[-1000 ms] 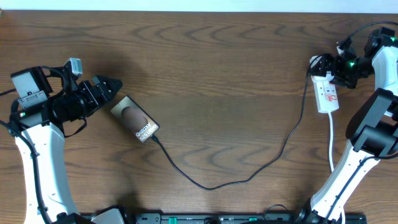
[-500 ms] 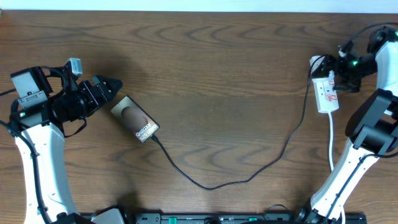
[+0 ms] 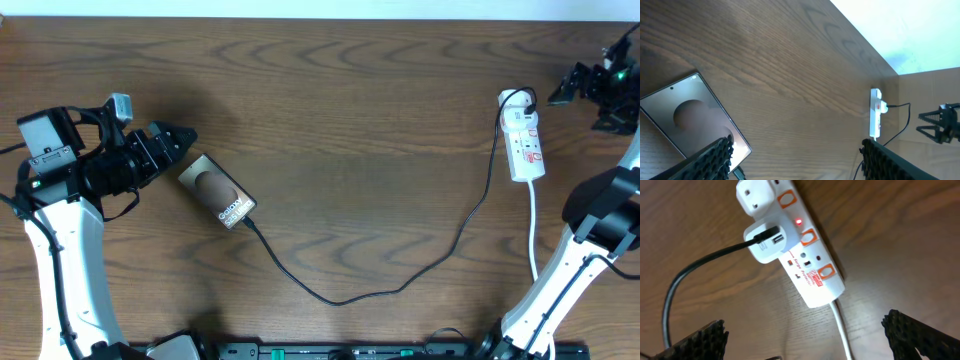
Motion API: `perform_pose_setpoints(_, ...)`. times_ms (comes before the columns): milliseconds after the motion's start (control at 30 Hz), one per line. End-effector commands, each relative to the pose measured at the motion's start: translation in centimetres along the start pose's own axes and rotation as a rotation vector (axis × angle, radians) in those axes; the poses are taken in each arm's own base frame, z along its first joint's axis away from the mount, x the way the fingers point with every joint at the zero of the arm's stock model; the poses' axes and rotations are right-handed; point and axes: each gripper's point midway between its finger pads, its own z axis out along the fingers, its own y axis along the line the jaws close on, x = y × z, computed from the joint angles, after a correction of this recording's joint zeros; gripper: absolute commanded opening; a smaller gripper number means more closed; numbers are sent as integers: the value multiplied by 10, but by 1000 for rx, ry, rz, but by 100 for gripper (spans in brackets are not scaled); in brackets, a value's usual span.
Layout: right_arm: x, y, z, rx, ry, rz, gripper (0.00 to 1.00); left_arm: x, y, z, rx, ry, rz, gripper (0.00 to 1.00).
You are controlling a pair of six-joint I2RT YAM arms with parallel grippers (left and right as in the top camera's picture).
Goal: Plug charger to phone and switch on socket
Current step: 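Lift the right gripper up and away from the power strip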
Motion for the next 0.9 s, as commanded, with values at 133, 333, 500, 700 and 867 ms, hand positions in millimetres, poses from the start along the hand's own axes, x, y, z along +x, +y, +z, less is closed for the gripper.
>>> perform_pose_setpoints(133,9,26,-77,10,-181,40,99,-3,15,-1,-90,-19,26,80)
perform_pose_setpoints(333,19,43,-108,-1,-253,1,99,-7,31,-3,-184,-39,26,81)
perform_pose_setpoints(500,20,44,-109,-5,-255,0,99,-10,47,-7,-280,-59,26,81)
perform_pose_setpoints(700,20,44,-109,-5,-255,0,99,-13,58,-11,-350,-74,26,81)
perform_pose_setpoints(867,20,43,-109,-5,-255,0,99,-13,58,-11,-350,-74,26,81)
